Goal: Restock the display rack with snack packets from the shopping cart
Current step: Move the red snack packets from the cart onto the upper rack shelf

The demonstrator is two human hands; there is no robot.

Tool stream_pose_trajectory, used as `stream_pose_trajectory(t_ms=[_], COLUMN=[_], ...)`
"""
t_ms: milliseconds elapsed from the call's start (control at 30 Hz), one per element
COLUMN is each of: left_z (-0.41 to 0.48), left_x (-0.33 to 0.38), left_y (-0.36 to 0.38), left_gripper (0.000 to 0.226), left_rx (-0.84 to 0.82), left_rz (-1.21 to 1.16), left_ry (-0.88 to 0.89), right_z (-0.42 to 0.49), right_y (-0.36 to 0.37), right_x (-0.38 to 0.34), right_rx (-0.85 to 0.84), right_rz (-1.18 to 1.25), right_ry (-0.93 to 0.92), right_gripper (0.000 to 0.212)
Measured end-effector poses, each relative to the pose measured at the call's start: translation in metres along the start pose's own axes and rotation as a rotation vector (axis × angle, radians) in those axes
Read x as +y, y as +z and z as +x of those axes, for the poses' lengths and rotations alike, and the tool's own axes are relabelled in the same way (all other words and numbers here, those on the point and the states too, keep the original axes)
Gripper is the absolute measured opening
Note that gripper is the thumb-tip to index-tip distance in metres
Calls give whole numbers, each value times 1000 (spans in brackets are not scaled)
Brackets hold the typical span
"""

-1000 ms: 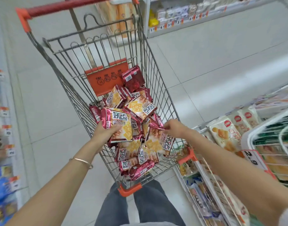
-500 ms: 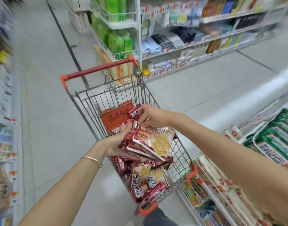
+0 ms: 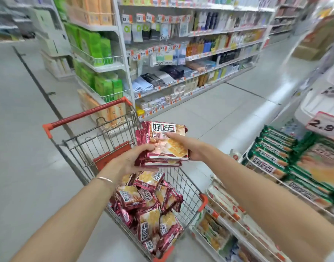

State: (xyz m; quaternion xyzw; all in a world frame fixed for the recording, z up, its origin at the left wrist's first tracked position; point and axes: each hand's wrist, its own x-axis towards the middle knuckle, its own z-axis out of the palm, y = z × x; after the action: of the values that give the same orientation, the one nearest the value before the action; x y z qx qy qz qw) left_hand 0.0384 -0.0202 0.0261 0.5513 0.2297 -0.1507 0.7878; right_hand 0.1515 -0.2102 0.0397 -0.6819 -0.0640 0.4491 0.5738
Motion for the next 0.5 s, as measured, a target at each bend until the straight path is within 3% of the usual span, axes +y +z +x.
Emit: stream_pose_trajectory(t_ms=[133,300,500], left_z=[-3,-16,-29], left_x=[59,133,195], left_y=[63,182,358], left_gripper=[58,104,55], left_rx=[-123,-294,-515], left_rz=[283,496,599], left_ry=[105,320,554], right_z=[-60,-167,-329], right_y=[-31,-94,-185], right_x=[-34,-88,-132], right_rx=[149,359,679], right_rz=[51,17,-148], right_ry=[-171,-338,-508], right_gripper=[44,34,43])
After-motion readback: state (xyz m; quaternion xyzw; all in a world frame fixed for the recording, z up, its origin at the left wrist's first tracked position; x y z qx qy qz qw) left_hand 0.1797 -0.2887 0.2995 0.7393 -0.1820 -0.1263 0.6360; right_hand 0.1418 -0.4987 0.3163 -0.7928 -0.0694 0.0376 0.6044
